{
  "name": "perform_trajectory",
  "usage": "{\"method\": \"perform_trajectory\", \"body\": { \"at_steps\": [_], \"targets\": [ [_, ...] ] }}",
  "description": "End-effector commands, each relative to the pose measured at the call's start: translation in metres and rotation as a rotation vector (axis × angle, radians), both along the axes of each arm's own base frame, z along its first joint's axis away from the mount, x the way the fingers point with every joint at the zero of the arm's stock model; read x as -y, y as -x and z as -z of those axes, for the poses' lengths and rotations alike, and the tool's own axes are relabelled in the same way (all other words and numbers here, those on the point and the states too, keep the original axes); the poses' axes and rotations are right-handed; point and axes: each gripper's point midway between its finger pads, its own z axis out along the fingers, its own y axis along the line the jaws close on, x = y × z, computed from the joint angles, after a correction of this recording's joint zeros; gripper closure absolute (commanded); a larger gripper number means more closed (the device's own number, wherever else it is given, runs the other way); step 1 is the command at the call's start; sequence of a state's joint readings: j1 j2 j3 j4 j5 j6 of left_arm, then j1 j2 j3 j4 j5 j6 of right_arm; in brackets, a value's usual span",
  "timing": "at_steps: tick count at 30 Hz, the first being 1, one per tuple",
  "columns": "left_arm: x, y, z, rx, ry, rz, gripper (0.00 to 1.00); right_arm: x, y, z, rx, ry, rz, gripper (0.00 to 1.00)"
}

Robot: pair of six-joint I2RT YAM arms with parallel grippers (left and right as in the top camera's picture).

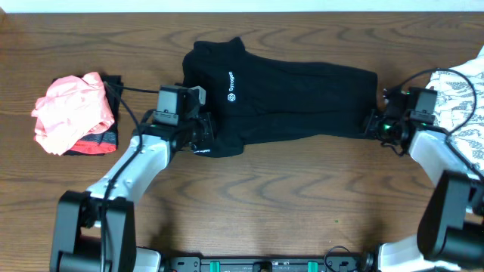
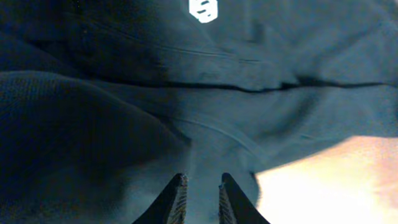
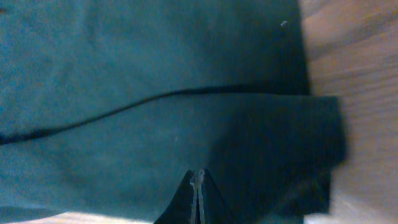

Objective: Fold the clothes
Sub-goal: 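Regrasp the folded left edge with the left gripper and press it flat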

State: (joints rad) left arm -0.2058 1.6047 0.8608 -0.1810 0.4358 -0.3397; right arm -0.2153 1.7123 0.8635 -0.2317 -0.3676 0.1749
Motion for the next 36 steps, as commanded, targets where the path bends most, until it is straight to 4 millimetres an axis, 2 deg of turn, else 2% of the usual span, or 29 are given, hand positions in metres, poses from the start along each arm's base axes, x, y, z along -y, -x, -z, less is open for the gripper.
{"method": "perform_trajectory", "body": {
  "at_steps": [1, 6, 11, 16, 24, 30, 35, 36],
  "targets": [
    [-0.012, -0.01, 0.018, -0.003, -0.093, -0.036, 0.81, -0.003, -0.005, 0.017, -0.02, 0.007, -0.022, 0.99],
    [-0.02, -0.011, 0.053, -0.059, -0.146, -0.055, 0.8, 0.008, 0.001, 0.045, -0.086, 0.053, 0.01, 0.99],
    [-0.032, -0.008, 0.076, -0.115, -0.179, -0.082, 0.8, 0.021, 0.008, 0.052, -0.129, 0.086, 0.045, 0.99],
    [-0.051, -0.013, 0.077, -0.117, -0.198, -0.135, 0.8, 0.041, 0.019, 0.057, -0.185, 0.113, 0.139, 0.99],
    [-0.071, -0.017, 0.077, -0.122, -0.199, -0.19, 0.8, 0.057, 0.027, 0.059, -0.209, 0.107, 0.196, 0.99],
    [-0.076, -0.017, 0.078, -0.127, -0.199, -0.202, 0.79, 0.06, 0.028, 0.059, -0.212, 0.106, 0.203, 0.99],
    [-0.072, -0.016, 0.076, -0.131, -0.175, -0.198, 0.78, 0.06, 0.028, 0.06, -0.213, 0.105, 0.203, 0.99],
    [-0.068, -0.017, 0.073, -0.127, -0.151, -0.187, 0.73, 0.059, 0.028, 0.06, -0.214, 0.105, 0.203, 0.99]
  ]
}}
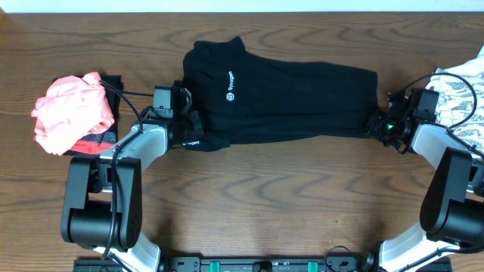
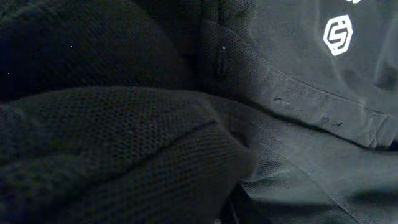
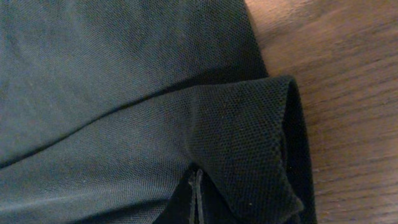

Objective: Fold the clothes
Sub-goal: 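Regrasp the folded left edge with the left gripper and press it flat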

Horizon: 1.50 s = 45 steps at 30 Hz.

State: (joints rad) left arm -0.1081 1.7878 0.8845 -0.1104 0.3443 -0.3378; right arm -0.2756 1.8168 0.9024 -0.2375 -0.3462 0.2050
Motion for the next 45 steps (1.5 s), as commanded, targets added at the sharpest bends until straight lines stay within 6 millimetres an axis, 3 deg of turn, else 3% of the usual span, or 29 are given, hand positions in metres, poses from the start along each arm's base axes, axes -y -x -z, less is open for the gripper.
{"method": "perform_trajectory", "body": {
  "at_steps": [1, 6, 9, 12, 15, 18, 22, 26, 35, 45],
  "targets": [
    [-0.013, 0.005, 0.013, -0.045, -0.022, -0.03, 0.69, 0.033, 0.028, 0.033, -0.141, 0.116, 0.102, 0.99],
    [0.008, -0.002, -0.036, 0.06, 0.101, 0.031, 0.5, 0.032, 0.029, 0.033, -0.145, 0.115, 0.102, 0.99],
    [0.009, 0.0, -0.076, 0.147, 0.099, 0.055, 0.45, 0.032, 0.031, 0.034, -0.153, 0.115, 0.097, 0.99],
    [-0.011, 0.009, -0.108, 0.206, 0.001, 0.001, 0.44, 0.031, 0.032, 0.034, -0.157, 0.114, 0.094, 0.99],
    [-0.036, 0.022, -0.118, 0.202, -0.122, -0.075, 0.44, 0.031, 0.032, 0.034, -0.157, 0.114, 0.093, 0.99],
    [-0.042, 0.039, -0.108, 0.125, -0.152, -0.082, 0.43, 0.031, 0.032, 0.034, -0.157, 0.114, 0.094, 0.99],
    [-0.043, 0.06, -0.075, -0.014, -0.169, -0.07, 0.43, 0.031, 0.033, 0.034, -0.158, 0.114, 0.094, 0.99],
    [-0.041, 0.068, -0.047, -0.111, -0.162, -0.054, 0.43, 0.031, 0.033, 0.035, -0.16, 0.113, 0.093, 0.99],
    [-0.026, 0.076, -0.006, -0.244, -0.092, -0.014, 0.44, 0.031, 0.033, 0.035, -0.161, 0.113, 0.093, 0.99],
    [-0.015, 0.048, -0.01, -0.128, -0.041, 0.022, 0.44, 0.031, 0.033, 0.035, -0.161, 0.113, 0.093, 0.99]
  ]
}}
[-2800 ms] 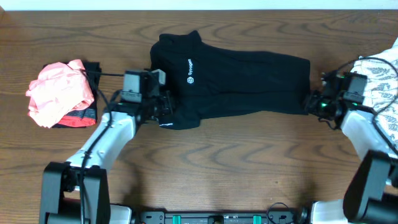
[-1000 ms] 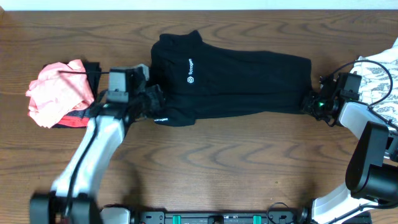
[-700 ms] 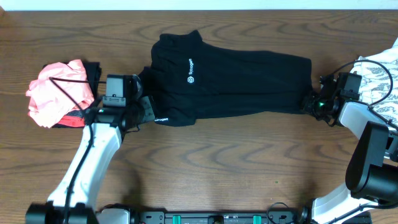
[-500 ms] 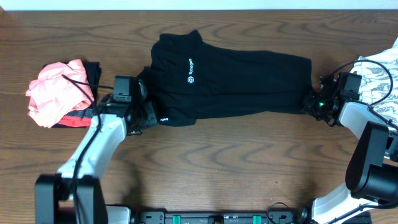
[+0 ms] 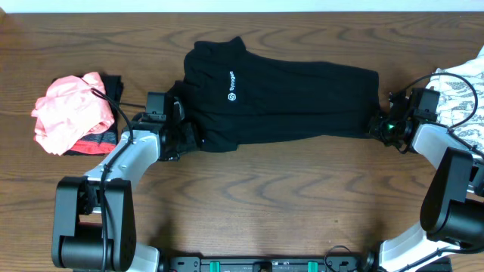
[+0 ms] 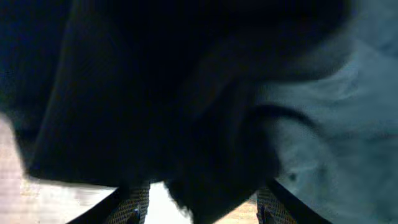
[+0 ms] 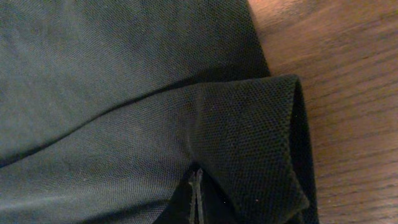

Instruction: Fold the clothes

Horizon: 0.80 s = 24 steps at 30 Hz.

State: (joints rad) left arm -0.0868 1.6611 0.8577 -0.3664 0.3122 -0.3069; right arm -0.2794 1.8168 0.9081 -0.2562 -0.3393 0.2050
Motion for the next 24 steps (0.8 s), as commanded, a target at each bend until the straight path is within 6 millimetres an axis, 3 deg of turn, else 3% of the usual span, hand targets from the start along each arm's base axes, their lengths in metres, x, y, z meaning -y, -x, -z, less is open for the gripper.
{"method": "perform_trajectory", "body": {
  "at_steps": [1, 7, 9, 12, 13, 19, 24],
  "targets": [
    [0.003, -0.003, 0.0, 0.019, 0.017, 0.028, 0.44, 0.029, 0.031, 0.034, -0.147, 0.111, 0.086, 0.99],
    [0.004, -0.003, -0.001, 0.023, 0.019, 0.039, 0.45, 0.029, 0.031, 0.034, -0.146, 0.111, 0.086, 0.99],
    [0.008, -0.002, -0.002, 0.021, 0.043, 0.047, 0.58, 0.029, 0.031, 0.034, -0.147, 0.111, 0.086, 0.99],
    [0.024, 0.001, -0.008, 0.015, 0.139, 0.078, 0.91, 0.029, 0.031, 0.034, -0.147, 0.111, 0.086, 0.99],
    [0.031, 0.003, -0.011, 0.009, 0.184, 0.091, 0.94, 0.029, 0.031, 0.034, -0.147, 0.111, 0.086, 0.99],
    [0.071, 0.008, -0.046, 0.015, 0.465, 0.155, 0.94, 0.029, 0.031, 0.034, -0.147, 0.111, 0.086, 0.99],
    [0.079, -0.004, -0.08, 0.082, 0.531, 0.157, 0.94, 0.029, 0.031, 0.034, -0.147, 0.111, 0.086, 0.99]
  ]
}}
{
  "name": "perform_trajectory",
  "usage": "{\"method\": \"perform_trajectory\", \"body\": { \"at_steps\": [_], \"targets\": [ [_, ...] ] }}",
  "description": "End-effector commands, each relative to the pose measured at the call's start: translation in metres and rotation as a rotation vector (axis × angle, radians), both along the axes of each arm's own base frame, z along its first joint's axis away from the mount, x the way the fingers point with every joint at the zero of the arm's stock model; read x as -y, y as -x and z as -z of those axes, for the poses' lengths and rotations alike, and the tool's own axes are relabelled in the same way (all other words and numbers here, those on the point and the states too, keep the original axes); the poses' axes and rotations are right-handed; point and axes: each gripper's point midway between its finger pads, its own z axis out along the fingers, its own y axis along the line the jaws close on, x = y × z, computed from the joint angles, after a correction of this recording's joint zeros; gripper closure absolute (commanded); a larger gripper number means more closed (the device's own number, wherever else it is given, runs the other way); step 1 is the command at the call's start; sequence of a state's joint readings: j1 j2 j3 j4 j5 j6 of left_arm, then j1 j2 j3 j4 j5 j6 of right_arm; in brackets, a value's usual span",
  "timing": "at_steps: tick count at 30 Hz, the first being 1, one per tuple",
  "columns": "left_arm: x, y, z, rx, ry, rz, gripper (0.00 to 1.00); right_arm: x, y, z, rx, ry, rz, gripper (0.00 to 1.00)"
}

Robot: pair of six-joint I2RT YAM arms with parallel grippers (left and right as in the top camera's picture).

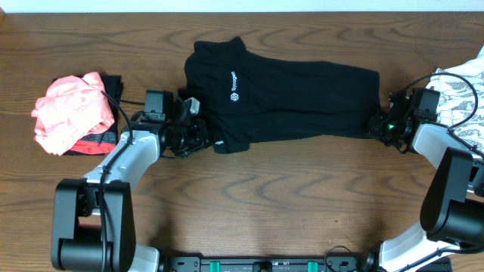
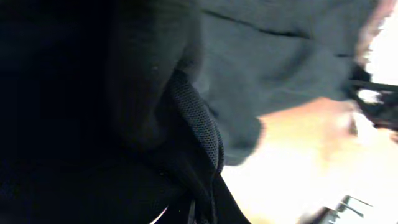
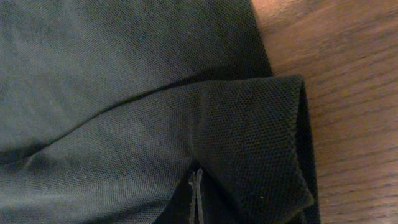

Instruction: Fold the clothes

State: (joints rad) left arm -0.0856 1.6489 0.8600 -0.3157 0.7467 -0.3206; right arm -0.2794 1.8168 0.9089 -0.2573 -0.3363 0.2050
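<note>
A black polo shirt [image 1: 295,94] lies flat across the table, collar to the left and hem to the right, with a small white logo [image 1: 233,85] on its chest. My left gripper [image 1: 203,136] is at the shirt's lower left edge, shut on a fold of its black mesh fabric [image 2: 193,124]. In the left wrist view the jaws [image 2: 200,214] are closed with cloth bunched round them. My right gripper [image 1: 376,125] is shut on the folded hem corner [image 3: 261,137] at the shirt's right end, jaws [image 3: 196,186] pressed together.
A crumpled pink and red pile of clothes [image 1: 72,113] lies at the left. A white patterned cloth [image 1: 461,87] sits at the right edge behind the right arm. Bare wooden table [image 1: 287,196] spreads in front of the shirt.
My left gripper was open at the shirt's left side; now it is shut on the fabric and sits slightly further right, with a lump of cloth at the lower left edge. The right gripper has not moved.
My left gripper first held the sleeve that stuck out below the shirt's lower left. Then it was further left with the sleeve drawn in. Then it stood open at the left edge, and now it is shut on cloth again. The right gripper kept hold of the hem corner throughout.
</note>
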Motion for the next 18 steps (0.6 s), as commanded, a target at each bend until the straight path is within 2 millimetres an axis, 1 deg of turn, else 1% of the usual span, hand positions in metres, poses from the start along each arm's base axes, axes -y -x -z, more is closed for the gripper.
{"method": "perform_trajectory", "body": {
  "at_steps": [1, 5, 9, 18],
  "targets": [
    [0.012, -0.011, -0.045, 0.073, 0.115, 0.008, 0.94, 0.028, 0.031, 0.034, -0.146, 0.108, 0.085, 0.99],
    [0.003, -0.016, -0.052, 0.11, 0.084, -0.021, 0.94, 0.028, 0.031, 0.034, -0.146, 0.108, 0.085, 0.99],
    [-0.002, -0.018, -0.052, 0.113, 0.083, -0.035, 0.94, 0.028, 0.031, 0.034, -0.146, 0.108, 0.085, 0.99],
    [-0.005, -0.02, -0.051, 0.114, 0.069, -0.044, 0.94, 0.028, 0.033, 0.035, -0.153, 0.107, 0.084, 0.99]
  ]
}}
